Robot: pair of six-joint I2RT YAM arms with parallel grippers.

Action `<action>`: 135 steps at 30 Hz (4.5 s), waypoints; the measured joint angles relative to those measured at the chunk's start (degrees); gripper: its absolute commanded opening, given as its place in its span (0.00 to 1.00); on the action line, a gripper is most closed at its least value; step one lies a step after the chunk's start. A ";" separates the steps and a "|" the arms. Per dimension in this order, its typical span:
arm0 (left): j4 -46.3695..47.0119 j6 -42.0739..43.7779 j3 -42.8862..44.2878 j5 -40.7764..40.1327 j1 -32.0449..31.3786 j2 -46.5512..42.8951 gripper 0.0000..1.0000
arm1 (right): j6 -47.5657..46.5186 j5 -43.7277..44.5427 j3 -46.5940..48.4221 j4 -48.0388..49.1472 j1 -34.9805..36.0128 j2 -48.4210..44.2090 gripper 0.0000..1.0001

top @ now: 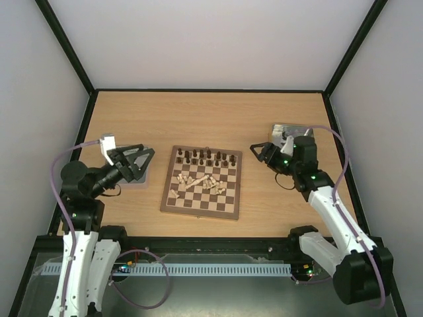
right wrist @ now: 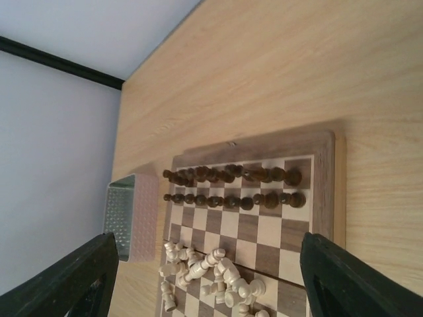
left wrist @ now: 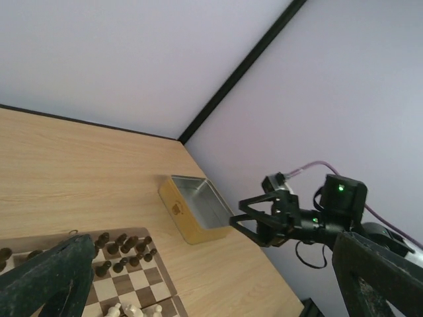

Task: Set up the chess pieces on the board
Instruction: Pick up the chess piece from the chessboard.

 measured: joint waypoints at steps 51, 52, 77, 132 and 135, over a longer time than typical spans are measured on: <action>12.33 9.88 -2.36 -9.97 -17.84 24.20 1.00 | -0.22 36.00 13.92 -11.98 41.81 30.36 0.27; 12.02 10.08 -2.36 -10.16 -17.84 23.93 1.00 | -0.22 36.20 14.27 -12.09 42.10 30.97 0.26; 10.34 11.58 -2.49 -11.72 -17.94 22.67 1.00 | 1.79 38.01 17.99 -14.12 43.89 36.96 0.22; 10.56 11.54 -4.07 -11.69 -17.94 21.53 1.00 | 5.99 40.79 19.65 -16.74 46.36 38.80 0.03; 10.56 11.54 -4.07 -11.69 -17.94 21.49 1.00 | 6.01 41.31 19.76 -16.74 46.51 38.69 0.03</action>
